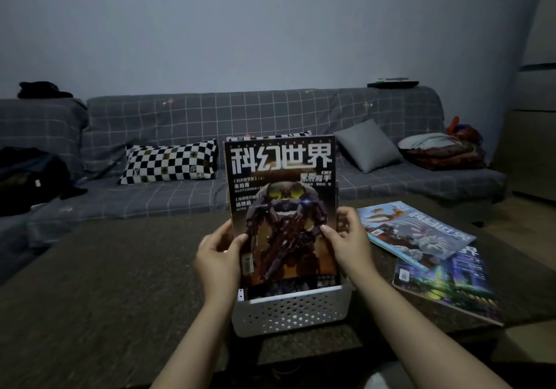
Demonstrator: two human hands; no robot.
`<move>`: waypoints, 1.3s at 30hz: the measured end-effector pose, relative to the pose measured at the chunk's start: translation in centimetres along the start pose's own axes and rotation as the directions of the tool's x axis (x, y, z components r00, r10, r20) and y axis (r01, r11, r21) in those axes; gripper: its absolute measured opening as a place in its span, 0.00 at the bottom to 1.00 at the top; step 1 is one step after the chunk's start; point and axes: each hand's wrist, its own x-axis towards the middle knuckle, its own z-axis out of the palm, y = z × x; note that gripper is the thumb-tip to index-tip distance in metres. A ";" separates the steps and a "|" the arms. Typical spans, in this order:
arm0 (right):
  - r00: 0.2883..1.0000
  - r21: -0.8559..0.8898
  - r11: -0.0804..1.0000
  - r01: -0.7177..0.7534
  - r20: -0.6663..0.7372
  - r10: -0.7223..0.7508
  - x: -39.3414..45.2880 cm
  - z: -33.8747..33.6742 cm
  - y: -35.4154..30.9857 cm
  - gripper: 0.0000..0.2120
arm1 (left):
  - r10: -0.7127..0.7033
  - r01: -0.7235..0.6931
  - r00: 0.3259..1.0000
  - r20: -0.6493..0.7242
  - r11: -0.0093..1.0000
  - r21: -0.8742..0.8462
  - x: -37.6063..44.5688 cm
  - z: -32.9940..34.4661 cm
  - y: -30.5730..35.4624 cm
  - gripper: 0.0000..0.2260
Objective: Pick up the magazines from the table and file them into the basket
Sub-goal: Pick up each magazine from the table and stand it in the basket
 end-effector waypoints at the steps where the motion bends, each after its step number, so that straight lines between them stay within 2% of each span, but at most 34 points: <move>1: 1.000 -0.023 1.000 -0.008 -0.007 0.008 -0.1 0.2 0.6 0.14 | 0.021 -0.021 1.000 0.009 0.998 0.057 -0.2 -0.1 -0.5 0.17; 6: 0.991 -0.147 0.987 -0.072 -0.125 0.053 -0.9 0.2 3.1 0.12 | 0.152 -0.167 0.986 0.074 0.944 0.284 -1.2 0.2 -1.8 0.19; 11: 0.981 -0.229 0.970 -0.086 -0.192 0.041 -2.0 0.7 4.3 0.18 | 0.179 -0.194 0.981 0.075 0.898 0.395 -1.9 0.2 -2.5 0.12; 14: 0.987 -0.315 0.944 -0.099 -0.152 0.052 -2.4 0.9 4.9 0.25 | 0.161 -0.187 0.982 0.098 0.880 0.437 -2.6 0.3 -3.0 0.13; 18: 0.994 -0.417 0.907 -0.052 -0.107 0.007 -2.4 1.0 4.9 0.23 | 0.175 -0.203 0.979 0.103 0.863 0.462 -2.8 0.3 -3.2 0.13; 22: 0.995 -0.385 0.922 -0.042 -0.102 0.003 -2.3 1.1 4.8 0.20 | 0.167 -0.204 0.979 0.120 0.868 0.453 -2.8 0.5 -3.2 0.14; 29: 0.990 -0.390 0.914 -0.115 -0.124 0.072 -2.4 1.2 4.9 0.21 | 0.120 -0.151 0.988 0.092 0.853 0.500 -2.8 1.0 -3.5 0.14; 33: 0.994 -0.399 0.911 -0.103 -0.085 0.075 -2.3 0.9 4.7 0.20 | 0.097 -0.154 0.986 0.136 0.843 0.515 -3.1 1.2 -3.5 0.16; 35: 0.995 -0.382 0.919 -0.099 -0.052 0.086 -2.2 0.7 4.7 0.20 | 0.070 -0.148 0.982 0.176 0.863 0.483 -3.5 1.3 -3.1 0.20; 37: 0.995 -0.334 0.937 -0.100 -0.021 0.099 -2.3 0.4 4.5 0.22 | 0.045 -0.125 0.981 0.191 0.892 0.434 -4.1 1.5 -2.8 0.28; 39: 0.995 -0.270 0.958 -0.097 -0.013 0.097 -2.5 0.1 4.4 0.26 | 0.087 -0.145 0.984 0.158 0.905 0.401 -5.0 1.9 -2.0 0.31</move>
